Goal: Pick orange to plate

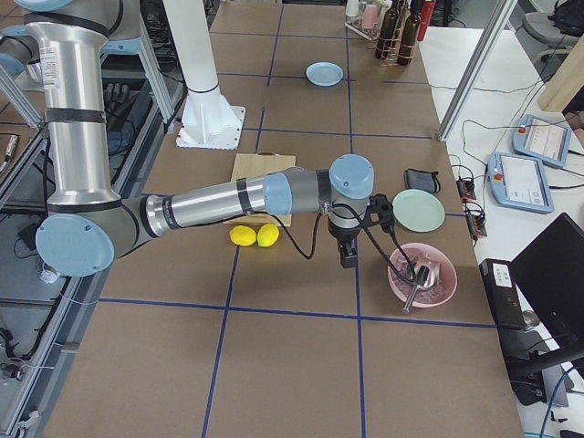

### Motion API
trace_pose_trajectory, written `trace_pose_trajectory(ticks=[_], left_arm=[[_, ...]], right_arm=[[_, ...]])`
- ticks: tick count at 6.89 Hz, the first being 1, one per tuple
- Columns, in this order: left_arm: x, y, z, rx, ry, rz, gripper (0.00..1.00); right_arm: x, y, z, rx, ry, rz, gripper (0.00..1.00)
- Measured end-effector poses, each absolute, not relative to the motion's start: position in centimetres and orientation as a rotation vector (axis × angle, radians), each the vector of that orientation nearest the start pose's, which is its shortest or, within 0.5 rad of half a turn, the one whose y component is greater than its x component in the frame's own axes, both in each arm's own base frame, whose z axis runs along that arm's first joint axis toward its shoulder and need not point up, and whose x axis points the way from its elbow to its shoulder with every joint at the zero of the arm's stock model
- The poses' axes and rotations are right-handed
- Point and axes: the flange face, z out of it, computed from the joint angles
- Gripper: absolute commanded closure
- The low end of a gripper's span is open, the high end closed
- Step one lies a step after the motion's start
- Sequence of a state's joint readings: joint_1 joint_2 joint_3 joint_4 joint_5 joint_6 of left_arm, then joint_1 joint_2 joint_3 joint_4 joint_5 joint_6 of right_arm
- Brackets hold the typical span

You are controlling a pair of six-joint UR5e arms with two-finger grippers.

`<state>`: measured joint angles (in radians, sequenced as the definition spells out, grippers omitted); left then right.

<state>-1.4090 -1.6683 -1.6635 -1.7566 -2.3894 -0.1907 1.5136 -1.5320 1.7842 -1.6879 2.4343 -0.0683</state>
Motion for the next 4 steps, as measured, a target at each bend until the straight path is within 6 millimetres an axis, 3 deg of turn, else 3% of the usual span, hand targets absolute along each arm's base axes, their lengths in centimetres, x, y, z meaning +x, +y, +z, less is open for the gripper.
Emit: trace_pose_trajectory(ticks=[4], left_arm=[[18.2, -48.3, 54.8, 0.223, 0.89, -0.119, 0.0]], right_arm=[[1.7, -51.0, 53.7, 0.111, -0.866, -0.165, 0.0]])
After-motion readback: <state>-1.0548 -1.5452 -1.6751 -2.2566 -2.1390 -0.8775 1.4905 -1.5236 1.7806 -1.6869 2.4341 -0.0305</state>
